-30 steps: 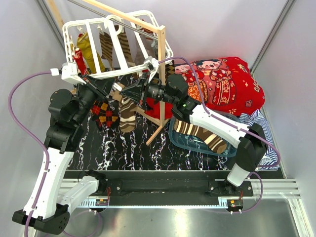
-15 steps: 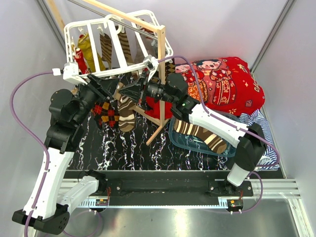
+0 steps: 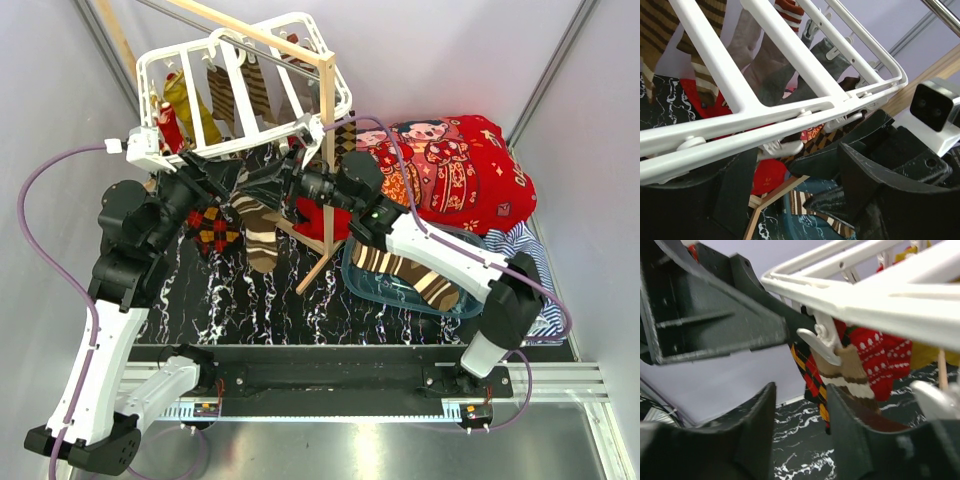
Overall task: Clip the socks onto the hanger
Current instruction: Clamp the sock onto the hanger.
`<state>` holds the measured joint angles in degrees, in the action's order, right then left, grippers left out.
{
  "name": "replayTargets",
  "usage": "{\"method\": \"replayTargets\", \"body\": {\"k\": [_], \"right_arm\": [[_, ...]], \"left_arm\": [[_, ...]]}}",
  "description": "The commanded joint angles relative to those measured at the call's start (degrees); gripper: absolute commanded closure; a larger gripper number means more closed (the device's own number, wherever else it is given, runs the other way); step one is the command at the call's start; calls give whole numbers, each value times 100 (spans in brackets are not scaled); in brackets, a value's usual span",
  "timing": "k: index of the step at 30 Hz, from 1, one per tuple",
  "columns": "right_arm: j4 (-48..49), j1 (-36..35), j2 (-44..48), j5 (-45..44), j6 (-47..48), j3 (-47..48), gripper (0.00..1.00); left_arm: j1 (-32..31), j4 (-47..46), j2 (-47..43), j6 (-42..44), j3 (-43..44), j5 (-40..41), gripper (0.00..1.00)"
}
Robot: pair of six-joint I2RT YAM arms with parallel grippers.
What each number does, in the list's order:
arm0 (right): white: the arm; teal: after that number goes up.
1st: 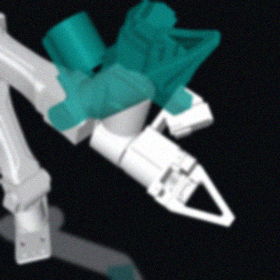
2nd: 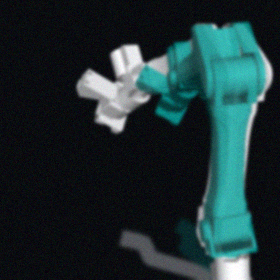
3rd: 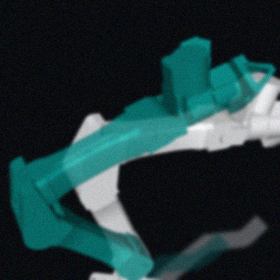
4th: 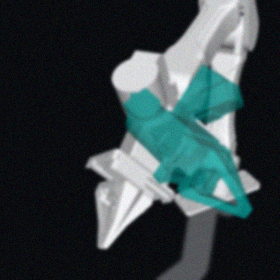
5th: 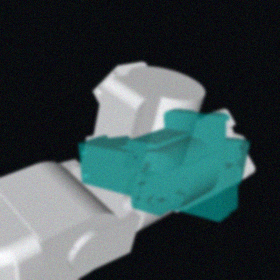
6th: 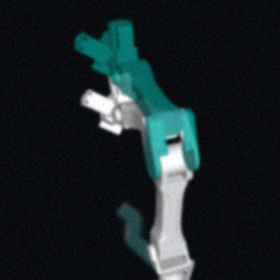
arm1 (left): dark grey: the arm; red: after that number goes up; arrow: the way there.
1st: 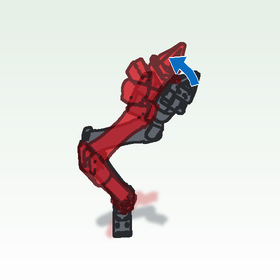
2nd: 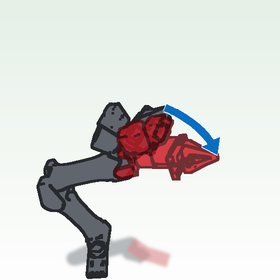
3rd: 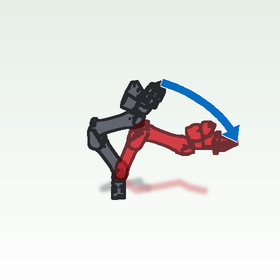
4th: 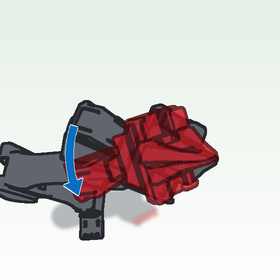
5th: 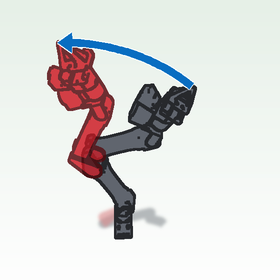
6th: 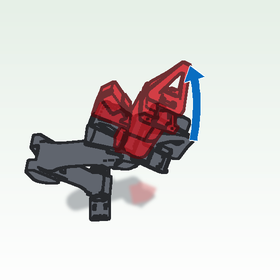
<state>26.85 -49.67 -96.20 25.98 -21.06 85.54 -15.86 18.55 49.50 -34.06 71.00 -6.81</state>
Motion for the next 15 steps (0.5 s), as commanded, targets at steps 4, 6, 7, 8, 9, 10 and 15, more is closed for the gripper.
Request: {"method": "replayTargets", "body": {"k": [4, 6, 7, 8, 9, 10, 15], "right_arm": [[-531, -60, 1129, -865, 1138, -783, 38], [-690, -60, 1427, -1355, 1516, -1135, 36], [-716, -60, 1516, -1532, 1630, -1362, 35], [-716, -69, 1595, -1900, 1814, -1469, 34], [-682, -69, 1744, -2077, 1894, -1565, 34], [-525, -69, 1806, -2244, 1965, -1749, 33], [12, -69, 1851, -2975, 2369, -1962, 32]], "left_arm": [[4, -44, -28, 312, 283, 382, 31], [4, -9, -19, 339, 309, 426, 31], [4, -9, -19, 365, 318, 461, 31], [4, 9, -19, 383, 335, 470, 31], [4, 26, -19, 418, 335, 496, 31], [4, 35, -19, 418, 344, 531, 30], [4, 61, 8, 453, 379, 584, 30]]}}
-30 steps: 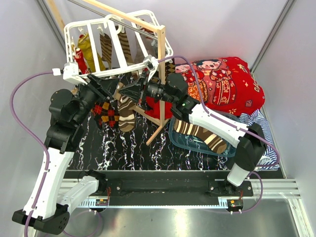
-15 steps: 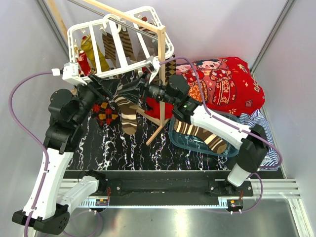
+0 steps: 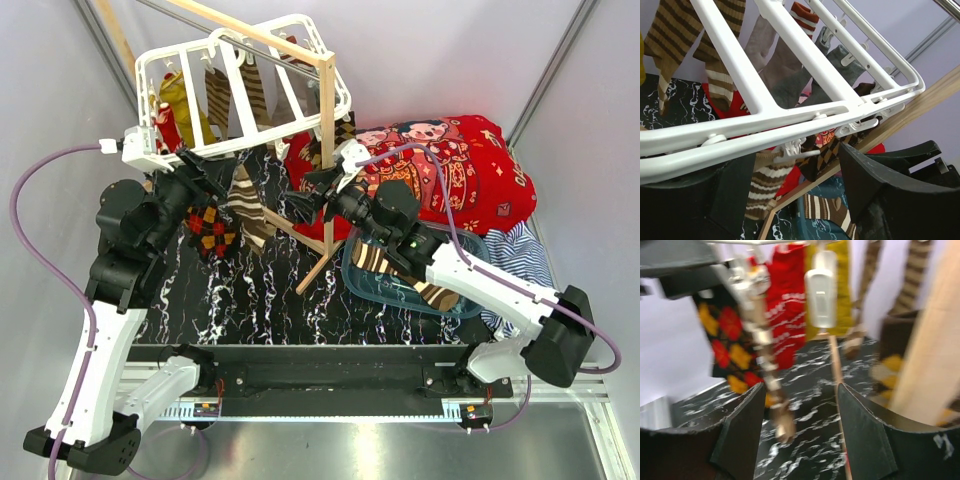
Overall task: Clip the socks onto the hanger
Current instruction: Clamp the sock onto the hanger, then open the clamp at the hanger.
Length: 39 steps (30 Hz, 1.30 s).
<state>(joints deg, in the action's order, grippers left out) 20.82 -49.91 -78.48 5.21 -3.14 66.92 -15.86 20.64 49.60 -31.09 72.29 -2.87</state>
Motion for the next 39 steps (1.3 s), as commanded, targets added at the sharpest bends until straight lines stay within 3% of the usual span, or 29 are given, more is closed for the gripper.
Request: {"method": "replayTargets", "body": {"k": [1, 14, 27, 35, 38, 39], "right_arm": [[825, -45, 52, -934, 612, -117, 32], [2216, -80, -809, -961, 867, 260, 25], [3033, -142, -1266, -1558, 1034, 559, 28], [3086, -151, -1398, -1725, 1166, 691, 37], [3060, -159, -1433, -1708, 1175, 735, 47], [3016, -168, -1434, -1699, 1166, 753, 54]], "left_arm": [[4, -148, -12, 156, 250, 173, 30], [4, -113, -56, 156, 277, 103, 30], [-14, -113, -83, 138, 250, 68, 30], [-23, -113, -91, 156, 242, 94, 30], [-31, -104, -109, 165, 233, 112, 30], [-31, -96, -109, 174, 241, 120, 29]]}}
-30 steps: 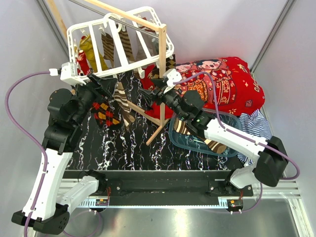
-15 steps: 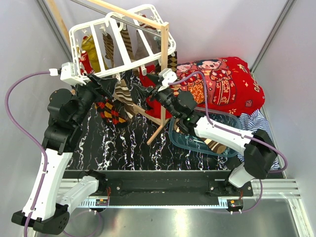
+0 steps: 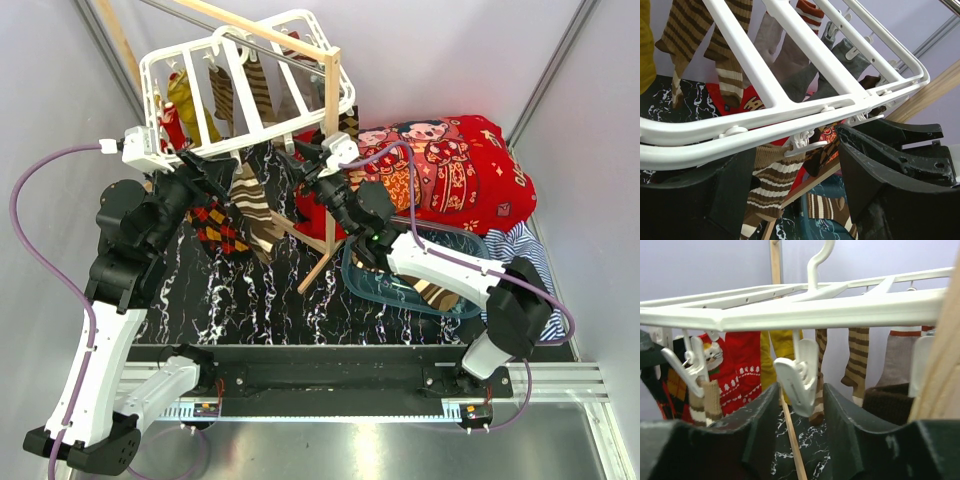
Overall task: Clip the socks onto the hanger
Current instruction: Open the clamp at the hanger.
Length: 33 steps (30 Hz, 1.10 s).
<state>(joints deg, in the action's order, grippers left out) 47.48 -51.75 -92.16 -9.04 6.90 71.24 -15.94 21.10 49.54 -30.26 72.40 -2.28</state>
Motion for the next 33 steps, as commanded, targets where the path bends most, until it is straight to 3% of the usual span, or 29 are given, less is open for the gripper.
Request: {"method": "replayTargets", "body": {"k": [1, 6, 10, 16, 33], "right_arm": [[332, 24, -48, -230, 163, 311, 58], [69, -20, 49, 50, 93, 267, 80], [-300, -72, 119, 402, 66, 346, 89], [-933, -178, 58, 1086, 31, 793, 95], [-2797, -573, -592, 2608, 198, 2095, 99]], "left_arm": [[-23, -133, -102, 91, 239, 61, 29], [-23, -107, -94, 178, 274, 158, 29], [-23, -36, -15, 248, 362, 341, 28], [-5, 87, 161, 591, 652, 729, 28], [293, 16, 908, 1119, 1101, 1318, 28]]}}
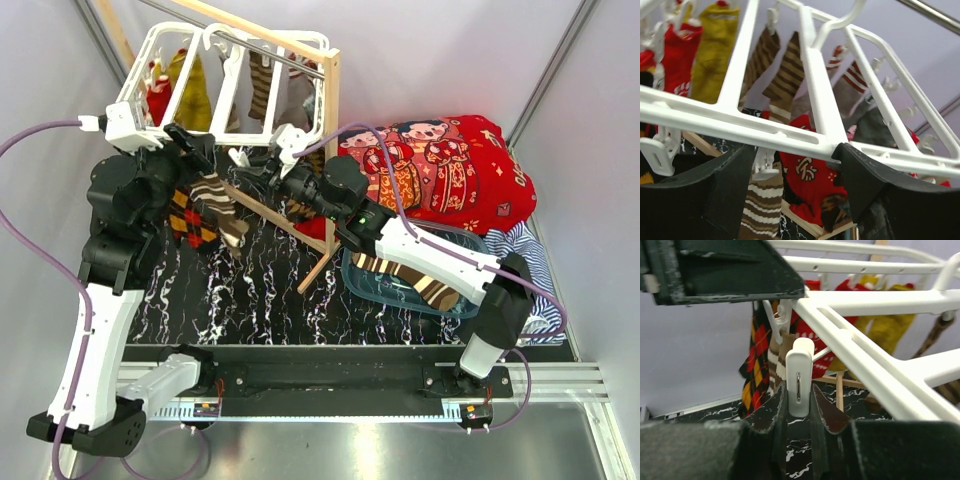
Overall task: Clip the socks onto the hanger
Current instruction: Open the clamp at the hanger.
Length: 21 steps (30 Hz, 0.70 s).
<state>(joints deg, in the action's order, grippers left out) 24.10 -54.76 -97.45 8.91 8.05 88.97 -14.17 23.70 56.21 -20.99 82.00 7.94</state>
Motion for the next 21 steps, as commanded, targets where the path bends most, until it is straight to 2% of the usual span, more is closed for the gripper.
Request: {"method": "replayTargets", "body": {"k": [1, 6, 14, 21], "right_arm": [[-546, -280, -81, 875, 91, 419, 99], [-898, -281, -169, 1078, 117, 578, 99], [-1003, -289, -248, 1095, 126, 718, 100], [-1091, -289, -292, 1131, 118, 841, 100]], "left_arm": [[143, -235, 250, 192, 132, 278, 27], [169, -129, 216, 96, 255, -64, 23], [152, 459, -215, -107, 501, -697, 12], [-102, 723, -601, -185, 502, -1426, 11]]}}
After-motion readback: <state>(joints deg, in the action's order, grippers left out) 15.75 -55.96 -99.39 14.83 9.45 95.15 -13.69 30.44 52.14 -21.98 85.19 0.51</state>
